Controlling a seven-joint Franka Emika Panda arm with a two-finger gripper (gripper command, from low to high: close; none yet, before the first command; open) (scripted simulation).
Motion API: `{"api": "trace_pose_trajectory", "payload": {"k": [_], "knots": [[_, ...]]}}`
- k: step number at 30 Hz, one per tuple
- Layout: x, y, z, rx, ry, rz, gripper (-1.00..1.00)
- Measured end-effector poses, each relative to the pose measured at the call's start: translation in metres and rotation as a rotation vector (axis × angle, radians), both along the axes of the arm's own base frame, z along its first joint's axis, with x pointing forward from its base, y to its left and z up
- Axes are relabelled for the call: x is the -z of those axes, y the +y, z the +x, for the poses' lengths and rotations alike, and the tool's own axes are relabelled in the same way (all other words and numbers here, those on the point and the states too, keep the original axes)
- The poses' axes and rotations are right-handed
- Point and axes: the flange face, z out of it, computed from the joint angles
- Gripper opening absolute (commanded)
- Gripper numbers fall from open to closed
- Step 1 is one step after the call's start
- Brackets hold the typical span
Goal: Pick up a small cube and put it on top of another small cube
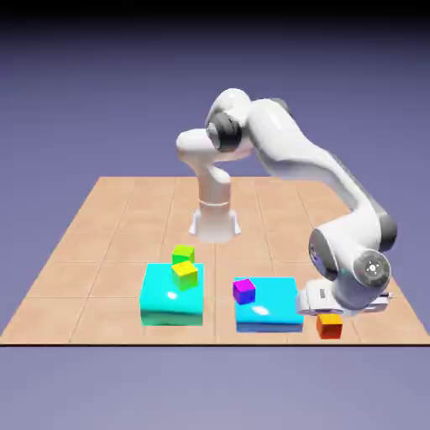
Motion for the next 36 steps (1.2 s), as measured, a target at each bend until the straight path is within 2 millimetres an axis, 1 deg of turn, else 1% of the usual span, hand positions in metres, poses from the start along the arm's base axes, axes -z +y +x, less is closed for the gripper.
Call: {"api": "trace_pose_trajectory", "payload": {"k": [1, 5, 6, 8, 12, 14, 17, 20, 23, 26, 29, 33, 36], "knots": [[0.0, 0.0, 0.0, 0.0, 0.0, 0.0, 0.0], [0.057, -0.001, -0.03, 0.0, 0.0, -0.001, 0.0], [0.059, -0.001, -0.031, 0.0, 0.0, -0.001, -1.0], [0.059, -0.001, -0.031, 0.001, 0.001, 0.0, -1.0], [0.002, 0.0, -0.001, 0.001, 0.0, 0.002, -1.0], [-0.014, -0.035, 0.006, 0.057, 0.0, -0.001, -1.0], [-0.036, -0.091, 0.009, 0.148, 0.0, -0.005, -1.0], [-0.056, -0.148, 0.005, 0.244, 0.0, -0.009, -1.0], [-0.074, -0.204, -0.006, 0.342, 0.0, -0.013, -1.0], [-0.091, -0.257, -0.024, 0.445, 0.001, -0.015, -1.0], [-0.106, -0.307, -0.048, 0.55, 0.001, -0.016, -1.0], [-0.122, -0.367, -0.09, 0.695, 0.002, -0.015, -1.0], [-0.132, -0.405, -0.127, 0.805, 0.002, -0.012, -1.0]]}}
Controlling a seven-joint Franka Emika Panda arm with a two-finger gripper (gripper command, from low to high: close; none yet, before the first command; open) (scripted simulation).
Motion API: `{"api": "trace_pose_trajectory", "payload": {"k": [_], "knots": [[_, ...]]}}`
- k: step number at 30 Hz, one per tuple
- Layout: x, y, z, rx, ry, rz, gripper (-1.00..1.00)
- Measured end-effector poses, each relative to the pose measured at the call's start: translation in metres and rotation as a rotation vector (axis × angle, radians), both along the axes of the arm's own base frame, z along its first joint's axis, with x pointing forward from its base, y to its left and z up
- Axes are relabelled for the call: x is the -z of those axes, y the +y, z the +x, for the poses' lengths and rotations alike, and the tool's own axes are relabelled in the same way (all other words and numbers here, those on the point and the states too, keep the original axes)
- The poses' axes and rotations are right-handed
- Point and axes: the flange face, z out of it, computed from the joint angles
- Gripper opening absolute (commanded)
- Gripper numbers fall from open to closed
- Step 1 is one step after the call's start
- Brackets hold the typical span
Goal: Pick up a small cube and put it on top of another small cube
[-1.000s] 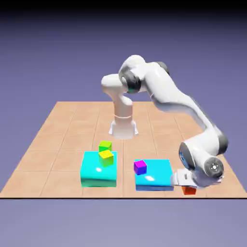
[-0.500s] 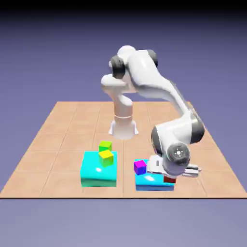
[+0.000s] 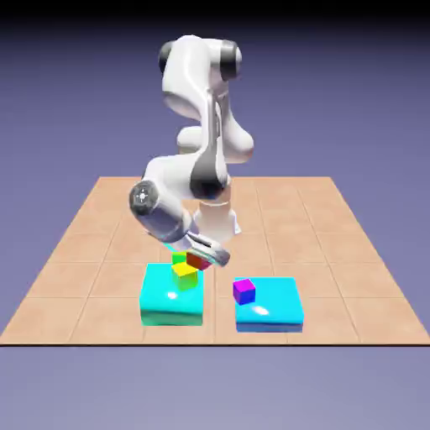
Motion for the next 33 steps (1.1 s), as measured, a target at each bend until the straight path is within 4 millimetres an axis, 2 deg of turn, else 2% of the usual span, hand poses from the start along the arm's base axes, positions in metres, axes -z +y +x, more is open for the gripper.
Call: {"api": "trace_pose_trajectory", "payload": {"k": [3, 6, 7, 8, 11, 15, 16, 18, 19, 20, 21, 22, 24, 25, 31, 33], "knots": [[-0.007, -0.038, -0.043, 0.127, -0.003, 0.004, -1.0], [-0.012, -0.062, -0.086, 0.24, -0.008, 0.01, -1.0], [-0.012, -0.07, -0.092, 0.266, -0.008, 0.01, -1.0], [-0.012, -0.07, -0.092, 0.265, -0.008, 0.01, -1.0], [0.004, -0.038, -0.085, 0.202, -0.01, 0.016, -1.0], [0.025, -0.009, -0.084, 0.15, -0.01, 0.017, -1.0], [0.031, -0.011, -0.088, 0.161, -0.01, 0.016, -1.0], [0.041, -0.043, -0.105, 0.258, -0.01, 0.013, -1.0], [0.046, -0.049, -0.11, 0.281, -0.01, 0.011, -1.0], [0.047, -0.035, -0.105, 0.243, -0.01, 0.01, 1.0], [0.047, -0.021, -0.1, 0.204, -0.008, 0.009, 1.0], [0.047, -0.026, -0.102, 0.217, -0.008, 0.009, 1.0], [0.037, -0.049, -0.105, 0.268, -0.009, 0.013, 1.0], [0.032, -0.051, -0.103, 0.266, -0.01, 0.014, 1.0], [0.0, -0.036, -0.083, 0.191, -0.008, 0.013, 1.0], [-0.01, -0.055, -0.086, 0.227, -0.007, 0.009, 1.0]]}}
